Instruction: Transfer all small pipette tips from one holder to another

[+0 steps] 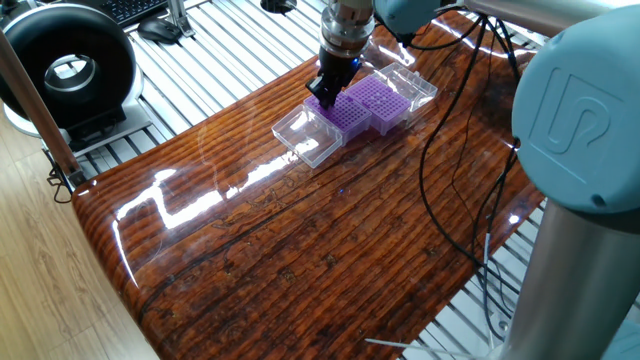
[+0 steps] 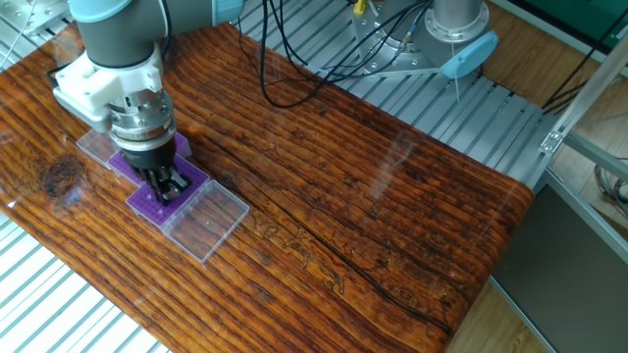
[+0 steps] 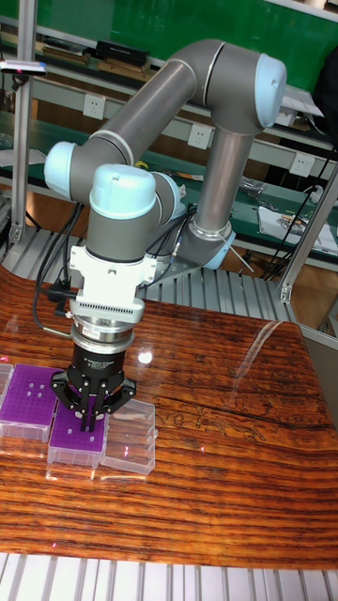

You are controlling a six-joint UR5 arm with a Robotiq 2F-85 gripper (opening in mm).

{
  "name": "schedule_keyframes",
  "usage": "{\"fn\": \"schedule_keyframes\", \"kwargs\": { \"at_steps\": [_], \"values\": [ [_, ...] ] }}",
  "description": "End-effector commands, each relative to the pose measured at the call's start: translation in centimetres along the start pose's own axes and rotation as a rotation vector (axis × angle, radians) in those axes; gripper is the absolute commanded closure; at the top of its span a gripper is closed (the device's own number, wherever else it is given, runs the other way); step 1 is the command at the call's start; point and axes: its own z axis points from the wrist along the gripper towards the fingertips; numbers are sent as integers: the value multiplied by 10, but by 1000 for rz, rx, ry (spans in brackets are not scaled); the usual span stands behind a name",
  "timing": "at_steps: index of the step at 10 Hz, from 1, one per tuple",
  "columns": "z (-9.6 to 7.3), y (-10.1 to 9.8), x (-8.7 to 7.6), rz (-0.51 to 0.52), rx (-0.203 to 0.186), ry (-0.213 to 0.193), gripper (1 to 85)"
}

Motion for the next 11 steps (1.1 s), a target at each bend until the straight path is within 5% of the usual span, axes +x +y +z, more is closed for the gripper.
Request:
{"fn": "schedule_keyframes", "kwargs": {
  "at_steps": [1, 7, 11],
  "values": [
    [1, 3, -3, 8, -21, -13, 703],
    [-3, 0, -1, 35, -30, -21, 793],
    [0, -3, -6, 63, 5, -40, 847]
  ]
}}
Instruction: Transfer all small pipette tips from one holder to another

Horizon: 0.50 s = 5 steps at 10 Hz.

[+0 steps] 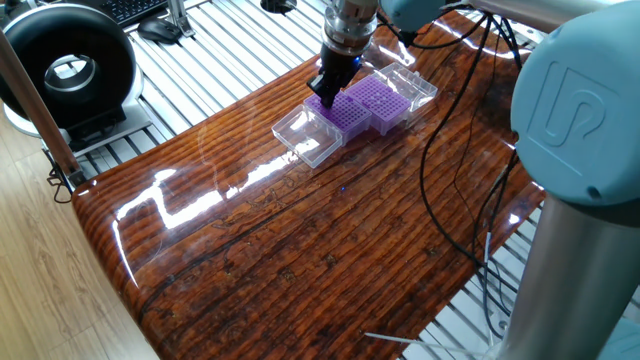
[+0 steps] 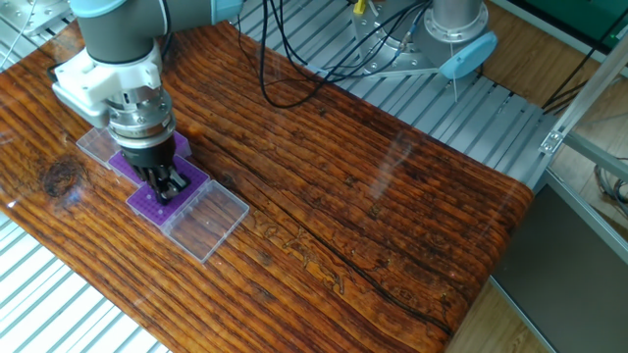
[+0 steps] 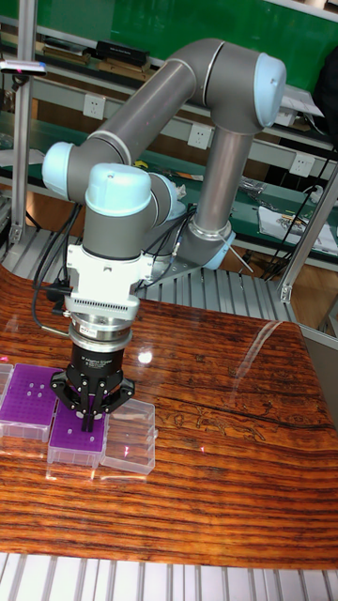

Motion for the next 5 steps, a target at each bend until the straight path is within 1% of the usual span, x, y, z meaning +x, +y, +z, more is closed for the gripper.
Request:
{"fn": "schedule_keyframes", "kwargs": {
  "at_steps": [1, 3, 5],
  "values": [
    [-2, 2, -3, 35, 9, -14, 847],
    [-6, 1, -3, 45, 20, -14, 847],
    [-6, -1, -5, 60, 42, -17, 847]
  ]
}}
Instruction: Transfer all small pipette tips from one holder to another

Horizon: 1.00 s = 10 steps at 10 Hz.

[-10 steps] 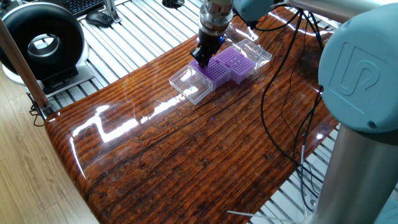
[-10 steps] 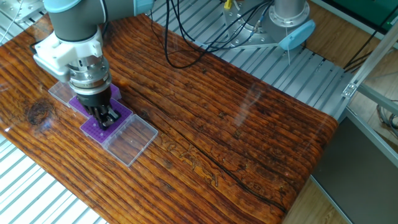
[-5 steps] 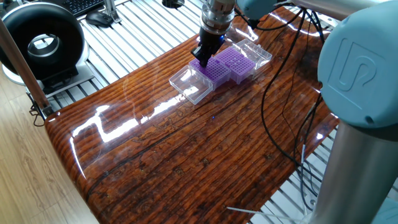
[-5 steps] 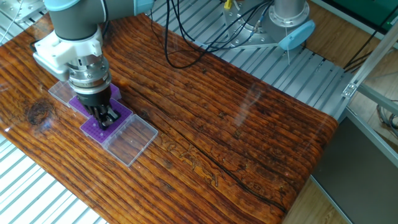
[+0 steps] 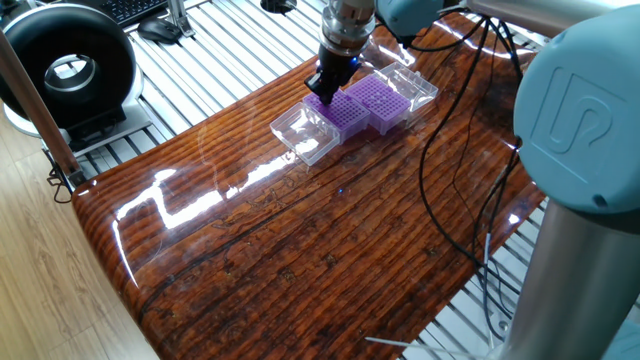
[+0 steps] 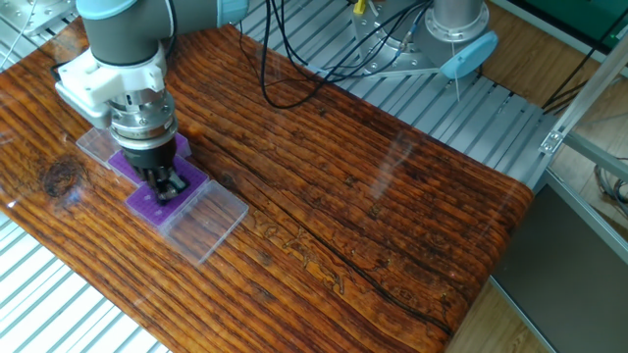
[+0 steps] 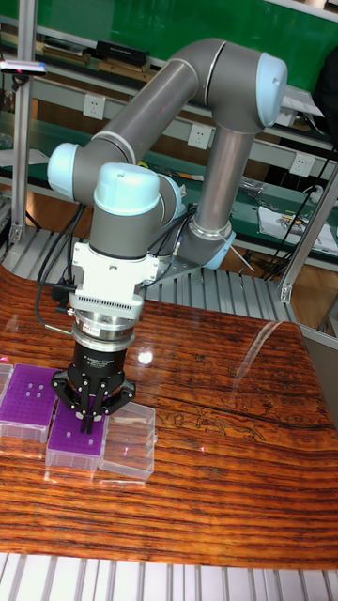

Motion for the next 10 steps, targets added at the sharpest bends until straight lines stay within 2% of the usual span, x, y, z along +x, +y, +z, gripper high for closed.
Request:
{"fn": "schedule_keyframes", "kwargs": {
  "at_steps": [1, 4, 10],
  "values": [
    [-3, -1, -4, 29, 11, -9, 847],
    [-6, 1, -4, 42, 15, -11, 847],
    [-19, 0, -2, 76, 51, -7, 847]
  ]
}}
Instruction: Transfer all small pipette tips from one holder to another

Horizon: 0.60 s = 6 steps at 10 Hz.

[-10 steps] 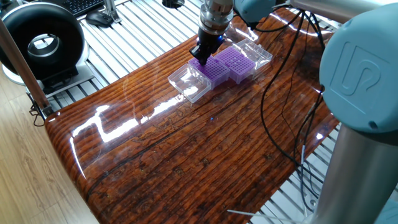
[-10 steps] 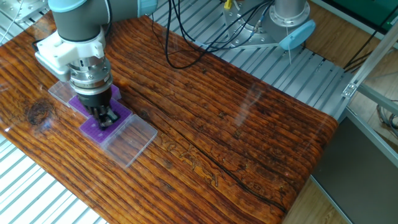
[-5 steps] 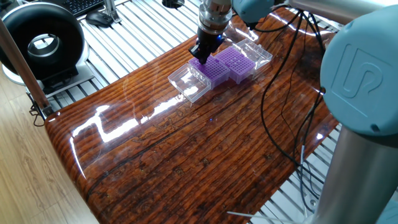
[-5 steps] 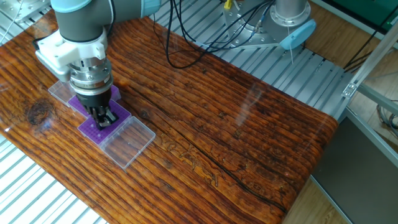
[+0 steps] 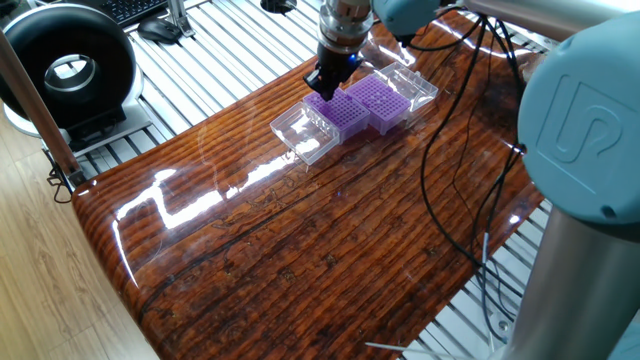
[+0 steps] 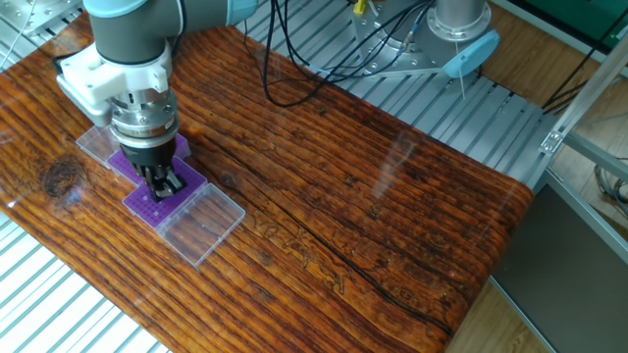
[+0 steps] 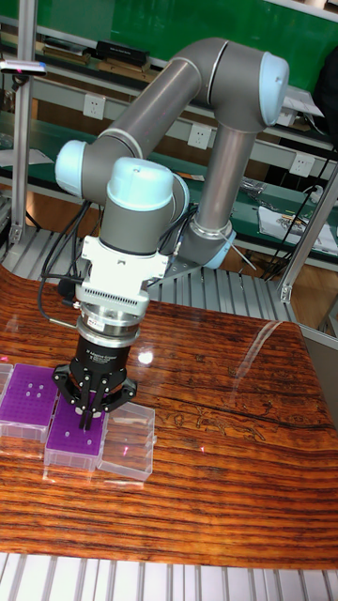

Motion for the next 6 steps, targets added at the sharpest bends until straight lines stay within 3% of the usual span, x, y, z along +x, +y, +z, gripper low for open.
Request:
{"fn": "schedule_keyframes", "kwargs": {
  "at_steps": [1, 6],
  "values": [
    [-10, 1, 1, 29, 3, 4, 847],
    [-27, -6, 2, 31, 18, 19, 847]
  ]
}}
